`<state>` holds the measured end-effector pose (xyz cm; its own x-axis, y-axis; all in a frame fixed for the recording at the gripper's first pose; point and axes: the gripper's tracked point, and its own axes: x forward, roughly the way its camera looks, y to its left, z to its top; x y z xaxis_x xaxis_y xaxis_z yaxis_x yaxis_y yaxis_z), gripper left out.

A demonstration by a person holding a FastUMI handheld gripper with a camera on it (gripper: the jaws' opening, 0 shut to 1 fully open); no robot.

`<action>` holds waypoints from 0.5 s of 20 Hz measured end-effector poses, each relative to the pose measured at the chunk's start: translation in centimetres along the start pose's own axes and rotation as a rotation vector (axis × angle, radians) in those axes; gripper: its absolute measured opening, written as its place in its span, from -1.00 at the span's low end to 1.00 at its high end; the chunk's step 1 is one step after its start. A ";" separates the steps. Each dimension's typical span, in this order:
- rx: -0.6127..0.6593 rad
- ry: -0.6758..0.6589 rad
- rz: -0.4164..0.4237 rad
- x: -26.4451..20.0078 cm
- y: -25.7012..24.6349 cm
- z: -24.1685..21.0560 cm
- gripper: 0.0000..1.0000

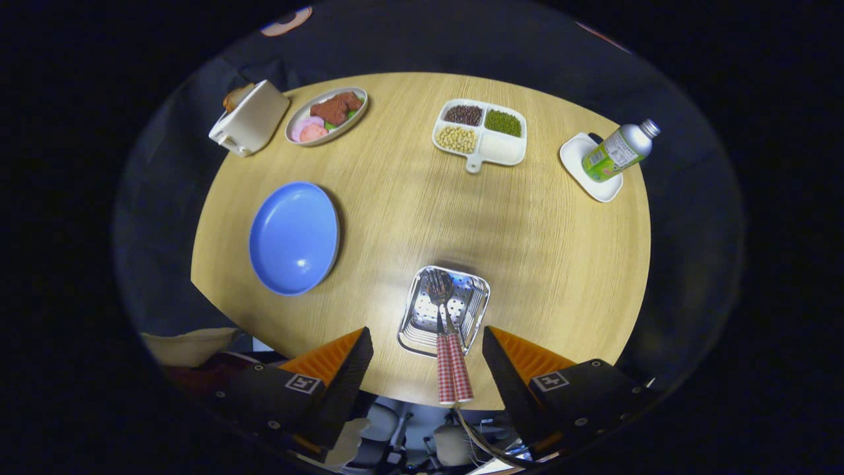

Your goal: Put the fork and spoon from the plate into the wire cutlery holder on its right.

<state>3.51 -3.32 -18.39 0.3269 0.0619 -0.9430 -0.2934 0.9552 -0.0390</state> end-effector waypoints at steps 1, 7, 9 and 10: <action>0.030 -0.047 0.015 -0.6 0.2 0.6 0.99; 0.124 -0.424 -0.020 -7.2 -1.4 4.8 0.99; 0.177 -0.579 -0.022 -10.2 -1.7 6.3 0.98; 0.186 -0.636 -0.031 -11.6 -2.1 6.7 0.98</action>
<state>6.34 -4.06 -5.20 0.8162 0.1376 -0.5612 -0.1335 0.9899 0.0485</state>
